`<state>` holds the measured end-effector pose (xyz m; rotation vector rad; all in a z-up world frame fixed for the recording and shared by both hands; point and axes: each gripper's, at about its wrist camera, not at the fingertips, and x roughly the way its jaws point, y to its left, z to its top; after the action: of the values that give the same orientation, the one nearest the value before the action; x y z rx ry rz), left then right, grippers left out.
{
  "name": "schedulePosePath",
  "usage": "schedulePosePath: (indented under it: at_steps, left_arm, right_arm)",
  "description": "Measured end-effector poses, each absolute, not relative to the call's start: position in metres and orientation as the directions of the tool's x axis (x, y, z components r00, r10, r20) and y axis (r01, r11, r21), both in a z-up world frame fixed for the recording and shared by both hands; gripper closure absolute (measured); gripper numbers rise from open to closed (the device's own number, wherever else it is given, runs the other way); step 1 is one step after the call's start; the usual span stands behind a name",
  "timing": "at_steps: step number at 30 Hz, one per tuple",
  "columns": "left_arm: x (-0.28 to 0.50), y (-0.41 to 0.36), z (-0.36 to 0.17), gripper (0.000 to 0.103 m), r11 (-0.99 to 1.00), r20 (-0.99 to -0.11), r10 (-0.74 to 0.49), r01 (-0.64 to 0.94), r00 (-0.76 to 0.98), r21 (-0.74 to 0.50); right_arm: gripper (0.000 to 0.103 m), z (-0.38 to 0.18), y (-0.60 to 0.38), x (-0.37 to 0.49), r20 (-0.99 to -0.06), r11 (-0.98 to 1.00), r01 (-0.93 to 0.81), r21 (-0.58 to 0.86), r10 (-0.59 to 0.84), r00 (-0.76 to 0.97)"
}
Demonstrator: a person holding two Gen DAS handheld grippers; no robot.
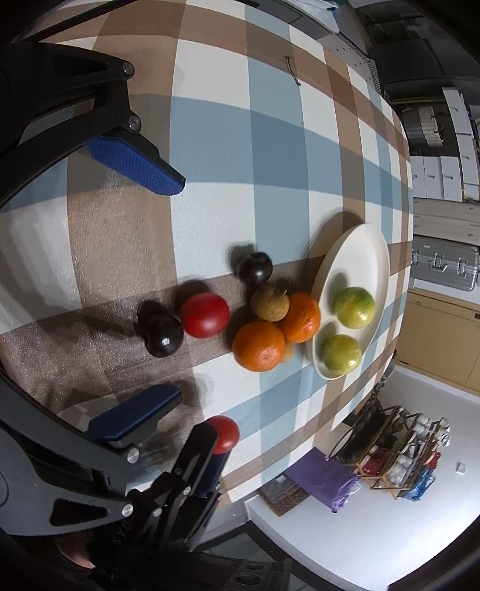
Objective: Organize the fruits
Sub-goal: 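Grasp a red tomato with the right tool while the left tool grasps a dark plum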
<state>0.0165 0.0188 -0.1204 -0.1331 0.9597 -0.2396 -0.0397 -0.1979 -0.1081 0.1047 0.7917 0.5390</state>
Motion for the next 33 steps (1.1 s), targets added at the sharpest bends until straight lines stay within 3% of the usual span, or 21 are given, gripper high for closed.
schedulePosePath:
  at_steps: [11,14,20,25,33]
  left_arm:
    - [0.019,-0.003,-0.126,0.012,0.950,-0.813,-0.303,0.222,0.497,-0.219]
    - [0.018,-0.008,-0.127,0.021,0.949,-0.818,-0.300,0.237,0.491,-0.205]
    - [0.018,-0.010,-0.128,0.046,0.952,-0.833,-0.287,0.239,0.474,-0.192]
    - [0.020,-0.002,-0.128,0.079,0.938,-0.830,-0.338,0.231,0.444,-0.258]
    - [0.018,0.000,-0.128,0.079,0.935,-0.825,-0.346,0.238,0.446,-0.263]
  right_arm:
    - [0.071,-0.103,-0.211,-0.045,-0.617,0.855,-0.418,0.306,0.513,0.597]
    - [0.071,-0.102,-0.213,-0.047,-0.609,0.857,-0.419,0.301,0.511,0.607]
    - [0.071,-0.102,-0.216,-0.047,-0.605,0.858,-0.411,0.309,0.511,0.611]
    - [0.071,-0.101,-0.218,-0.048,-0.602,0.859,-0.410,0.308,0.509,0.615]
    - [0.071,-0.101,-0.218,-0.047,-0.605,0.861,-0.408,0.303,0.505,0.616]
